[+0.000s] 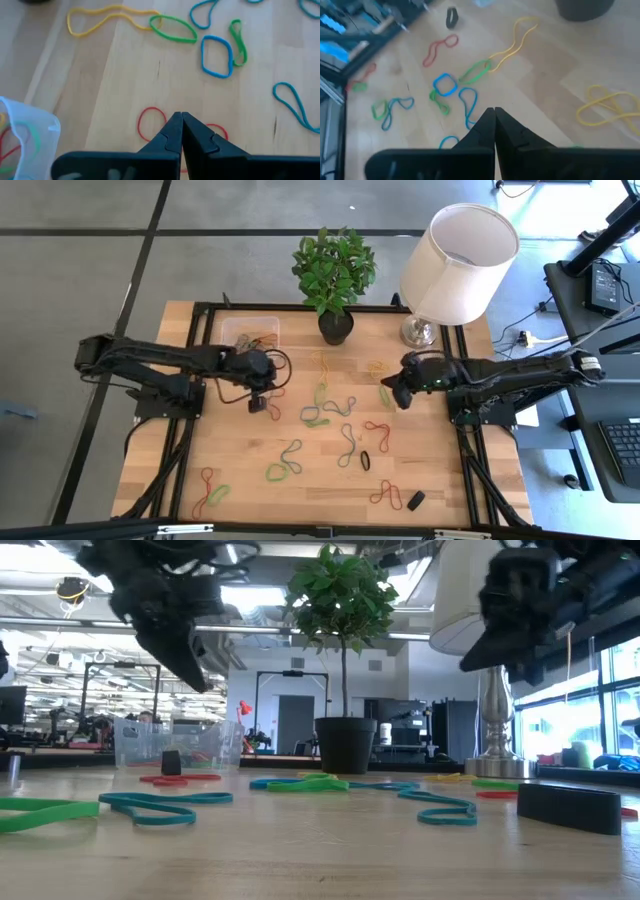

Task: Pick and place rubber bands into bin
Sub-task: Put the blue rubber band into the transparent bin

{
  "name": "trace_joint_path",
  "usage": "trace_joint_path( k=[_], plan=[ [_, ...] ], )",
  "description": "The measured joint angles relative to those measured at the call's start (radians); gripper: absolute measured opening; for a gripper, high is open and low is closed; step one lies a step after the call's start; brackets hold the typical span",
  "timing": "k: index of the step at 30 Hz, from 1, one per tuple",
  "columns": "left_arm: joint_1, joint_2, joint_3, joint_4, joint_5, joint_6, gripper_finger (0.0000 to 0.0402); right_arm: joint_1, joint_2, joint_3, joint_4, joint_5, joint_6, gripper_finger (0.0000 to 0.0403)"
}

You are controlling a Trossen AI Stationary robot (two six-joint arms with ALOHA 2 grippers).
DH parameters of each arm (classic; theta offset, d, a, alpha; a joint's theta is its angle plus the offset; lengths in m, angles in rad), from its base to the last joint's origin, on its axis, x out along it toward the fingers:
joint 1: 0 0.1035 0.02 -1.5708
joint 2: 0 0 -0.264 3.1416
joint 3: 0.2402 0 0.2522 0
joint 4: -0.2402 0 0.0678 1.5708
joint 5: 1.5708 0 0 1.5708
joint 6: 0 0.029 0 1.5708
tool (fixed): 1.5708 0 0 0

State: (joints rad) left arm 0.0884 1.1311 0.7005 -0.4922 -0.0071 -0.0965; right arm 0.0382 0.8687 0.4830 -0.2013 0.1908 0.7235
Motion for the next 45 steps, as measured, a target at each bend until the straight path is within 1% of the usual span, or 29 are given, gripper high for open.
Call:
trace_joint_path(
  k=[3,6,8,10,13,15,18,21,26,30,34,37,42,45],
  plan=[
    [0.011,-0.095,-0.045,0.014,0.0,0.046,0.0001,0.015,0.139,0.083,-0.007,0.0,-0.003,0.0001],
    [0.029,-0.195,-0.087,0.014,0.0,0.079,0.0001,0.019,0.291,0.197,-0.034,0.001,-0.019,0.0001],
    [0.044,-0.263,-0.113,0.012,0.0,0.093,0.0001,0.019,0.392,0.293,-0.133,-0.001,0.009,0.0001],
    [0.058,-0.325,-0.134,0.011,0.0,0.105,0.0001,0.019,0.49,0.396,-0.271,-0.004,0.057,0.0],
    [0.075,-0.418,-0.165,0.011,0.013,0.135,0.0001,0.019,0.62,0.534,-0.453,-0.006,0.089,0.0],
    [0.086,-0.478,-0.187,0.01,0.036,0.154,0.0001,0.019,0.69,0.605,-0.519,-0.005,0.114,0.0001],
    [0.099,-0.561,-0.213,-0.005,0.053,0.154,0.0001,0.018,0.773,0.673,-0.551,-0.006,0.166,0.0009],
    [0.104,-0.643,-0.245,-0.006,0.061,0.141,0.0001,0.012,0.835,0.703,-0.549,-0.008,0.22,0.0024],
    [0.104,-0.756,-0.267,-0.004,0.062,0.104,0.0001,-0.005,0.909,0.704,-0.553,-0.009,0.319,0.0055],
    [0.103,-0.829,-0.267,-0.001,0.062,0.084,0.0001,-0.015,0.949,0.704,-0.538,-0.01,0.338,0.0078],
    [0.103,-0.877,-0.267,-0.001,0.062,0.084,0.0001,-0.023,0.998,0.704,-0.516,-0.026,0.34,0.0094],
    [0.103,-0.898,-0.267,-0.001,0.062,0.084,0.0001,-0.024,1.036,0.704,-0.491,-0.042,0.335,0.0098],
    [0.103,-0.906,-0.267,-0.001,0.062,0.083,0.0001,-0.022,1.081,0.71,-0.49,-0.036,0.334,0.0096],
    [0.103,-0.905,-0.267,-0.001,0.062,0.083,0.0002,-0.022,1.085,0.709,-0.491,-0.039,0.317,0.0072]
  ],
)
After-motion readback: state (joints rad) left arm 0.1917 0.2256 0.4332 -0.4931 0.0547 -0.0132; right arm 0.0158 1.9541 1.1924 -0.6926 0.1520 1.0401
